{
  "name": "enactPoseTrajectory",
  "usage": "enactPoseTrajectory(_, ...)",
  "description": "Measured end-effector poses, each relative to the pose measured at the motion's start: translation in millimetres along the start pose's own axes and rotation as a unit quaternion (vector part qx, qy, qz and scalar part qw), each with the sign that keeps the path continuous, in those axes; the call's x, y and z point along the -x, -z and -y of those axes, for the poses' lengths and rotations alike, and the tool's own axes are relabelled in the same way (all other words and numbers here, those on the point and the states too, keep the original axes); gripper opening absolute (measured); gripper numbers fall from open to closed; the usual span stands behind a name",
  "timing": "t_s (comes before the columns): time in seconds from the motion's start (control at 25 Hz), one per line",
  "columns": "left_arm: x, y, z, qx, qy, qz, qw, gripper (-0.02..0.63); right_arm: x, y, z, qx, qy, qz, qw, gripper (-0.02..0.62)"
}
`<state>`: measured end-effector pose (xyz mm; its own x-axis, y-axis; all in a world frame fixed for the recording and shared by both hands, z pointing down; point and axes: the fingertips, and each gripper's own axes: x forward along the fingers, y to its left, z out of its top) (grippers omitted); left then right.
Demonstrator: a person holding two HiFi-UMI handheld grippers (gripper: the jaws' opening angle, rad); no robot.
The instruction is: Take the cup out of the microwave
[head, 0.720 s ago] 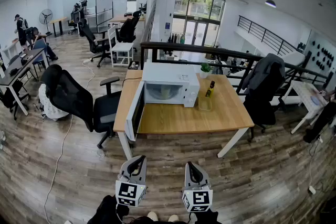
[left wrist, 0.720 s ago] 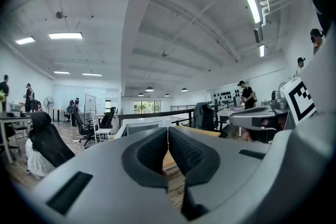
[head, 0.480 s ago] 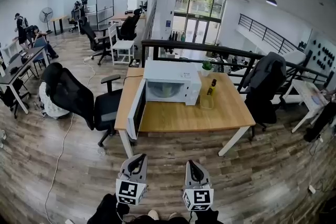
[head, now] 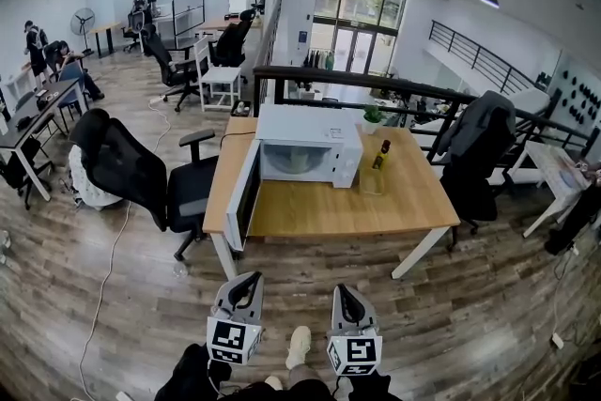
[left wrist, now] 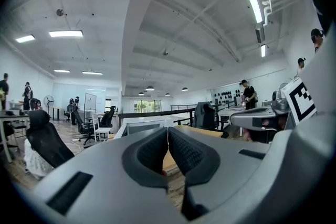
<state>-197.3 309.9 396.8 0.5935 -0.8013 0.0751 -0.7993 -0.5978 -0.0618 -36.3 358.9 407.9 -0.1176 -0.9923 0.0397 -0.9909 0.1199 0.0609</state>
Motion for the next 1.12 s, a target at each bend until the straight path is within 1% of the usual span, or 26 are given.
enactPoseTrajectory(0.24, -43.5, 2.1, -19.0, -0.008, -0.008, -0.005, 0.9999, 0.025, -51.2, 6.5, 15.5, -0.01, -0.009, 0.0, 1.0, 0.015)
enactPoseTrajectory(0.64, -164.4, -2.9, -56.6, -0.006, -0.016, -0.015, 0.9997, 0.025, -169.8, 9.7, 68.4, -0.019, -0.024, -0.006, 1.0, 0.016)
enactPoseTrajectory(1.12, -283.2, -3.3, -87.3, -0.003, -0.026, -0.031, 0.9992, 0.025, -279.2, 16.4, 127.4, -0.024, -0.037, -0.021, 0.999, 0.015)
